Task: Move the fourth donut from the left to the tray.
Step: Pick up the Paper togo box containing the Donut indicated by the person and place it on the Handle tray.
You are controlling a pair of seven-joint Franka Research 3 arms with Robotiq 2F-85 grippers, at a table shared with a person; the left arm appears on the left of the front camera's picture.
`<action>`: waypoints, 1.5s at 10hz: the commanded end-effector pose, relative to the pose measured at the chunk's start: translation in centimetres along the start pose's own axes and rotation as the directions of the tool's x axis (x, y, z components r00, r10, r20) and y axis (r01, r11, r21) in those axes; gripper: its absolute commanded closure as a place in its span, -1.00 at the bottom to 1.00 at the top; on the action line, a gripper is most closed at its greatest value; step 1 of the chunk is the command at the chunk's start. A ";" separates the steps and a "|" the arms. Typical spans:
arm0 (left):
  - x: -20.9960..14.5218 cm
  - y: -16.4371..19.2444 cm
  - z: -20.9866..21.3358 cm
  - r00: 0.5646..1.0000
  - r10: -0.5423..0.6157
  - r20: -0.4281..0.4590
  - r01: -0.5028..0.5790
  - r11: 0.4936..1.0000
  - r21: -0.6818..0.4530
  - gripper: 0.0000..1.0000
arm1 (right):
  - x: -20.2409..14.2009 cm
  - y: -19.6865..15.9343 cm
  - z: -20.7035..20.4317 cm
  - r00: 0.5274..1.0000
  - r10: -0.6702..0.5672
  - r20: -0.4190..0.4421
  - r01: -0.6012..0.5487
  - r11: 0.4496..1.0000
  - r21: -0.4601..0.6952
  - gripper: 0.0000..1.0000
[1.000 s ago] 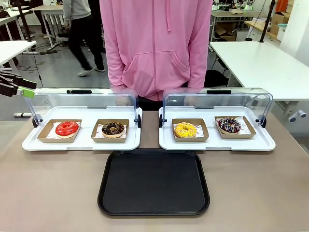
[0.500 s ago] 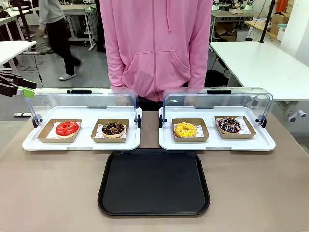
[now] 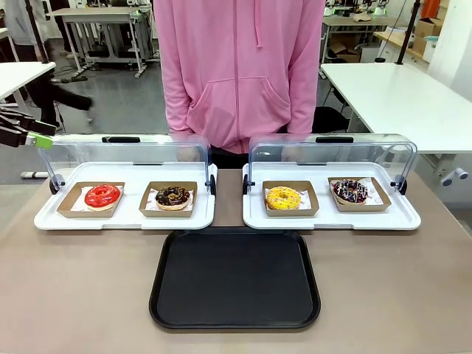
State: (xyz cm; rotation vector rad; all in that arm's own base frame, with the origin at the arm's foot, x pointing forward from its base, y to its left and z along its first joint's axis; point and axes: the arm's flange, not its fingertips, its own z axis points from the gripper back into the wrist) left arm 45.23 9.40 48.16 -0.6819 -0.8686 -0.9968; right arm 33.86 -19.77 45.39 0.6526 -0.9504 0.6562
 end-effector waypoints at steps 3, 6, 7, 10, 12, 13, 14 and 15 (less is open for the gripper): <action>0.1 -0.1 0.0 1.000 0.001 0.006 -0.001 1.000 -0.004 -1.00 | 0.2 -0.4 -0.1 0.999 0.026 0.030 -0.026 1.000 0.000 -1.00; 0.1 -0.1 0.0 1.000 0.001 0.006 -0.001 1.000 -0.004 -1.00 | 0.2 -0.4 -0.1 0.999 0.026 0.030 -0.026 1.000 0.000 -1.00; 0.1 -0.1 0.0 1.000 0.001 0.006 -0.001 1.000 -0.004 -1.00 | 0.2 -0.4 -0.1 0.999 0.026 0.030 -0.026 1.000 0.000 -1.00; 0.1 -0.1 0.0 1.000 0.001 0.006 -0.001 1.000 -0.004 -1.00 | 0.2 -0.4 -0.1 0.999 0.026 0.030 -0.026 1.000 0.000 -1.00; 0.1 -0.1 0.0 1.000 0.001 0.006 -0.001 1.000 -0.004 -1.00 | 0.2 -0.4 -0.1 0.999 0.026 0.030 -0.026 1.000 0.000 -1.00; 0.1 -0.1 0.0 1.000 0.001 0.006 -0.001 1.000 -0.004 -1.00 | 0.2 -0.4 -0.1 0.999 0.026 0.030 -0.026 1.000 0.000 -1.00; 0.1 -0.1 0.0 1.000 0.001 0.006 -0.001 1.000 -0.004 -1.00 | 0.2 -0.4 -0.1 0.999 0.026 0.030 -0.026 1.000 0.000 -1.00; 0.1 -0.1 0.0 1.000 0.001 0.006 -0.001 1.000 -0.004 -1.00 | 0.2 -0.4 -0.1 0.999 0.026 0.030 -0.026 1.000 0.000 -1.00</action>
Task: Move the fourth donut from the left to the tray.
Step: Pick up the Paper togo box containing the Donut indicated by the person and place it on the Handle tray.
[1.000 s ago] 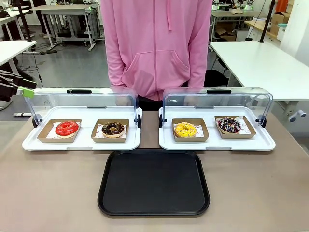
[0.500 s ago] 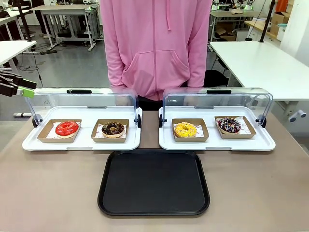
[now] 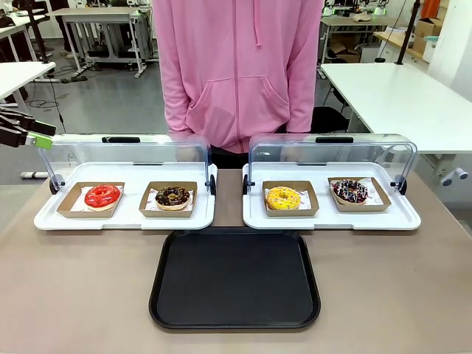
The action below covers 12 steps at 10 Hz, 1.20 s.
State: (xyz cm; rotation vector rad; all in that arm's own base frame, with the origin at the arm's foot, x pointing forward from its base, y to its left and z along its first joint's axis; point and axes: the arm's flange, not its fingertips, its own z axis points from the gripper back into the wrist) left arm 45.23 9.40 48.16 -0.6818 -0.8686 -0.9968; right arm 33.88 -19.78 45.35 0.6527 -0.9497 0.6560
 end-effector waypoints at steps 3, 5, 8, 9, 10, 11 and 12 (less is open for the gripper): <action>0.1 -0.1 0.0 1.000 0.001 0.006 -0.001 1.000 -0.004 -1.00 | 0.2 -0.4 -0.1 0.999 0.027 0.031 -0.027 1.000 0.000 -1.00; 0.1 -0.1 0.0 1.000 0.001 0.006 -0.001 1.000 -0.004 -1.00 | 0.2 -0.4 -0.1 0.999 0.027 0.031 -0.027 1.000 0.000 -1.00; 0.1 -0.1 0.0 1.000 0.001 0.006 -0.001 1.000 -0.004 -1.00 | 0.2 -0.4 -0.1 0.999 0.027 0.031 -0.027 1.000 0.000 -1.00; 0.1 -0.1 0.0 1.000 0.001 0.006 -0.001 1.000 -0.004 -1.00 | 0.2 -0.4 -0.1 0.999 0.027 0.031 -0.027 1.000 0.000 -1.00; 0.1 -0.1 0.0 1.000 0.001 0.006 -0.001 1.000 -0.004 -1.00 | 0.2 -0.4 -0.1 0.999 0.027 0.031 -0.027 1.000 0.000 -1.00; 0.1 -0.1 0.0 1.000 0.001 0.006 -0.001 1.000 -0.004 -1.00 | 0.2 -0.4 -0.1 0.999 0.027 0.031 -0.027 1.000 0.000 -1.00; 0.1 -0.1 0.0 1.000 0.001 0.006 -0.001 1.000 -0.004 -1.00 | 0.2 -0.4 -0.1 0.999 0.027 0.031 -0.027 1.000 0.000 -1.00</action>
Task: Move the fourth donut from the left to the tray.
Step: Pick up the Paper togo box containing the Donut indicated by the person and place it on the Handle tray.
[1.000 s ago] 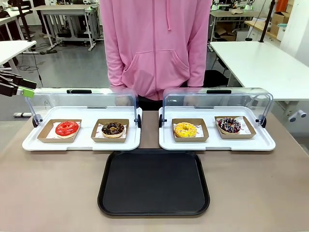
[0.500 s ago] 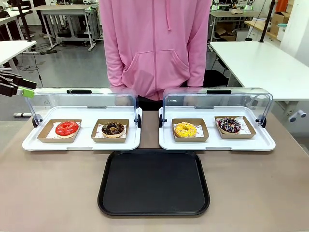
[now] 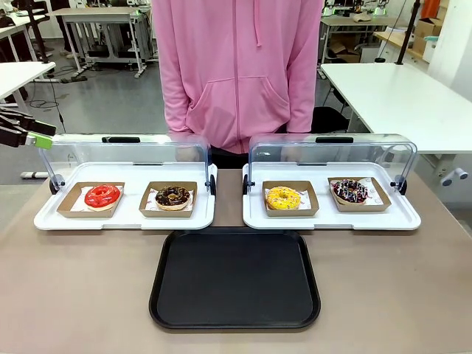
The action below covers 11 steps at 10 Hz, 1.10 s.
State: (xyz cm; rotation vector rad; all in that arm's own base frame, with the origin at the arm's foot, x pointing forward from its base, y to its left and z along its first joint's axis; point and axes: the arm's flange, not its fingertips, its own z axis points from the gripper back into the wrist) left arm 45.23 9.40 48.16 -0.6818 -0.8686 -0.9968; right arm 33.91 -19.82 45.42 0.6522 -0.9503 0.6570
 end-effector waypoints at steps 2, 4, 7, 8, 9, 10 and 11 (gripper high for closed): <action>0.1 -0.1 0.0 1.000 0.001 0.006 -0.001 1.000 -0.004 -1.00 | 0.2 -0.3 -0.1 0.999 0.026 0.030 -0.026 1.000 0.000 -1.00; 0.1 -0.1 0.0 1.000 0.001 0.006 -0.001 1.000 -0.004 -1.00 | 0.2 -0.3 -0.1 0.999 0.026 0.030 -0.026 1.000 0.000 -1.00; 0.1 -0.1 0.0 1.000 0.001 0.006 -0.001 1.000 -0.004 -1.00 | 0.2 -0.3 -0.1 0.999 0.026 0.030 -0.026 1.000 0.000 -1.00; 0.1 -0.1 0.0 1.000 0.001 0.006 -0.001 1.000 -0.004 -1.00 | 0.2 -0.3 -0.1 0.999 0.026 0.030 -0.026 1.000 0.000 -1.00; 0.1 -0.1 0.0 1.000 0.001 0.006 -0.001 1.000 -0.004 -1.00 | 0.2 -0.3 -0.1 0.999 0.026 0.030 -0.026 1.000 0.000 -1.00; 0.1 -0.1 0.0 1.000 0.001 0.006 -0.001 1.000 -0.004 -1.00 | 0.2 -0.3 -0.1 0.999 0.026 0.030 -0.026 1.000 0.000 -1.00; 0.1 -0.1 0.0 1.000 0.001 0.006 -0.001 1.000 -0.004 -1.00 | 0.2 -0.3 -0.1 0.999 0.026 0.030 -0.026 1.000 0.000 -1.00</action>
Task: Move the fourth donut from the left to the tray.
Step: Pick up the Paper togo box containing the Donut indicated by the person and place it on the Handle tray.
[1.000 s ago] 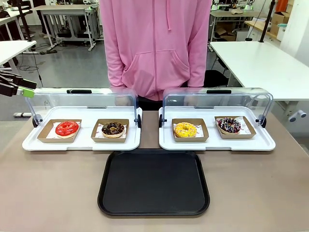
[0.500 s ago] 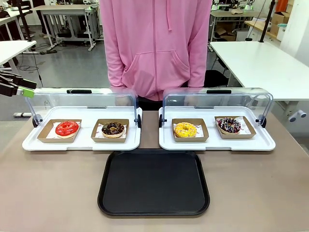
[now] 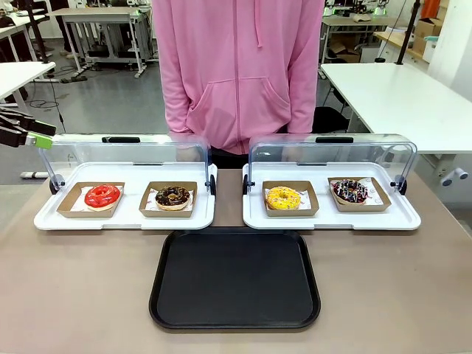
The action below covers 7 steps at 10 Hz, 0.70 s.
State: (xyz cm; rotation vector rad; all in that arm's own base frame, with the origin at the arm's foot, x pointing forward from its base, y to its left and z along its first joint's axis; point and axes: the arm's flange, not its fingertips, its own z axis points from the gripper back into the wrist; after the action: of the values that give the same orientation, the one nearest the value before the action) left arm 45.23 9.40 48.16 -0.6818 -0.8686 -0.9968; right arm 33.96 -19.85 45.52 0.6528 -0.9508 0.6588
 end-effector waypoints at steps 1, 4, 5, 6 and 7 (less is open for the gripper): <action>0.1 -0.1 0.0 1.000 0.001 0.006 -0.001 1.000 -0.004 -1.00 | 0.1 -0.3 -0.2 0.999 0.024 0.030 -0.024 1.000 -0.001 -1.00; 0.1 -0.1 0.0 1.000 0.001 0.006 -0.001 1.000 -0.004 -1.00 | 0.1 -0.3 -0.2 0.999 0.024 0.030 -0.024 1.000 -0.001 -1.00; 0.1 -0.1 0.0 1.000 0.001 0.006 -0.001 1.000 -0.004 -1.00 | 0.1 -0.3 -0.2 0.999 0.024 0.030 -0.024 1.000 -0.001 -1.00; 0.1 -0.1 0.0 1.000 0.001 0.006 -0.001 1.000 -0.004 -1.00 | 0.1 -0.3 -0.2 0.999 0.024 0.030 -0.024 1.000 -0.001 -1.00; 0.1 -0.1 0.0 1.000 0.001 0.006 -0.001 1.000 -0.004 -1.00 | 0.1 -0.3 -0.2 0.999 0.024 0.030 -0.024 1.000 -0.001 -1.00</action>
State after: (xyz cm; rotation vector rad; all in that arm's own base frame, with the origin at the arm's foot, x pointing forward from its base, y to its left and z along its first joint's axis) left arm 45.23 9.40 48.16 -0.6818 -0.8687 -0.9968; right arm 34.00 -19.86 45.44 0.6554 -0.9487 0.6586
